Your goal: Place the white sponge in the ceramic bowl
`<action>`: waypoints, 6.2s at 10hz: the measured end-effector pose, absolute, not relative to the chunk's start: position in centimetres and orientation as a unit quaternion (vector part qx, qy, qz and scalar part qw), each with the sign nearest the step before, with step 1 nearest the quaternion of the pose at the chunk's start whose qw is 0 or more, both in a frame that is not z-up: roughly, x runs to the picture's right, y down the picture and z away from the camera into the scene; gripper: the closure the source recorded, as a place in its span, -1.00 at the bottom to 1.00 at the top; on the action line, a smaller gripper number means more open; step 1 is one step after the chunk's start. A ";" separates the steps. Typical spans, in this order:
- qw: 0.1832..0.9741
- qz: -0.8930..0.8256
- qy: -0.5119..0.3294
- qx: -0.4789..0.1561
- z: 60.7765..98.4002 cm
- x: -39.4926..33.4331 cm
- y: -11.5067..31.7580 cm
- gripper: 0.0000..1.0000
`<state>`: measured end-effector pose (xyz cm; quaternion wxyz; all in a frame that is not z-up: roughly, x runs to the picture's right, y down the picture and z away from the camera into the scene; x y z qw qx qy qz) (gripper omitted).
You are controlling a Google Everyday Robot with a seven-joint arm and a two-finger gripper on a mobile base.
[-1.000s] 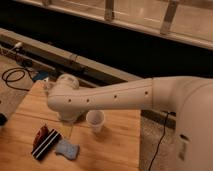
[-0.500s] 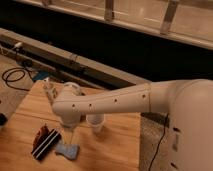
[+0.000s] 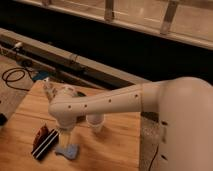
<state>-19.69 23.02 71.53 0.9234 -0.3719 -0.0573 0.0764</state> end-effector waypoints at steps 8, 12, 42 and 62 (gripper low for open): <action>0.905 0.091 -0.079 -0.409 74.9 -21.6 29.6 -0.34; 0.907 0.123 -0.077 -0.395 75.2 -21.3 30.4 0.46; 0.908 0.003 -0.305 -0.286 72.0 -27.8 8.1 1.00; 0.907 0.052 -0.322 -0.268 80.3 -22.8 2.1 -0.06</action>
